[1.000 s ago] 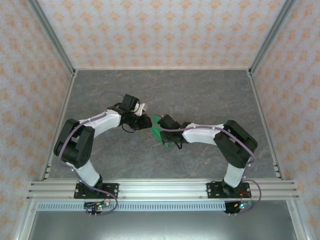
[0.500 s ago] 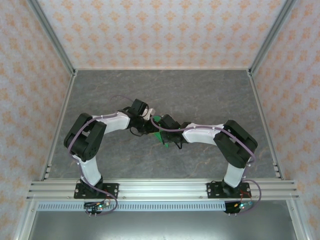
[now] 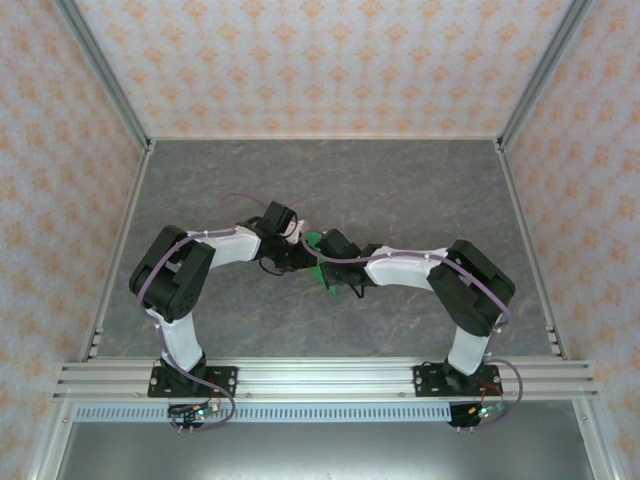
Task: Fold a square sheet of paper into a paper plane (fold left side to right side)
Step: Third fold the triangle at the center of the table.
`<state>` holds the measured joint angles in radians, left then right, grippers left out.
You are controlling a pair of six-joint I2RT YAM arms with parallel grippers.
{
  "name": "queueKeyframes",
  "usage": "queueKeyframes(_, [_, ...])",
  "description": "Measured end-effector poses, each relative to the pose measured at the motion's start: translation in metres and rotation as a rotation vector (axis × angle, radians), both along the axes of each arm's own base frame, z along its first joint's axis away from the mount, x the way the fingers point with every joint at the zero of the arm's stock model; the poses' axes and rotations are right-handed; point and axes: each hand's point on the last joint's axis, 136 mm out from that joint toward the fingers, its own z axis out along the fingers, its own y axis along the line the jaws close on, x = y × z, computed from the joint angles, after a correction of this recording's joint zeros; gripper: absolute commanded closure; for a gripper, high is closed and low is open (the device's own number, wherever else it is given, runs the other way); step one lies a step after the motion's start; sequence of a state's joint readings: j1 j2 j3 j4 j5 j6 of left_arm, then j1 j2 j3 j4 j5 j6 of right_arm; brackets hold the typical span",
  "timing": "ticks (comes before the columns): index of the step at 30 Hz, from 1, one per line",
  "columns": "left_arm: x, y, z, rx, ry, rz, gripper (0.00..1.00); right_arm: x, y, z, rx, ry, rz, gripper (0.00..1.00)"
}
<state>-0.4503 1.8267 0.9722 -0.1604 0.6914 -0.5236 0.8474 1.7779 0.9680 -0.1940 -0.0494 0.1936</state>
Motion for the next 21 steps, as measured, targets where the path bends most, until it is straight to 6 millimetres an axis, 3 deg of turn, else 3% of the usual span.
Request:
queueKeyframes(15, [-0.0013, 0.005, -0.0057, 0.032, -0.007, 0.003, 0.79, 0.0002, 0.0009, 0.0004, 0.002, 0.0, 0.004, 1.0])
queueKeyframes(21, [-0.0008, 0.0061, -0.0066, 0.04, -0.016, -0.004, 0.79, 0.0008, 0.0013, 0.0054, -0.011, 0.008, 0.003, 0.82])
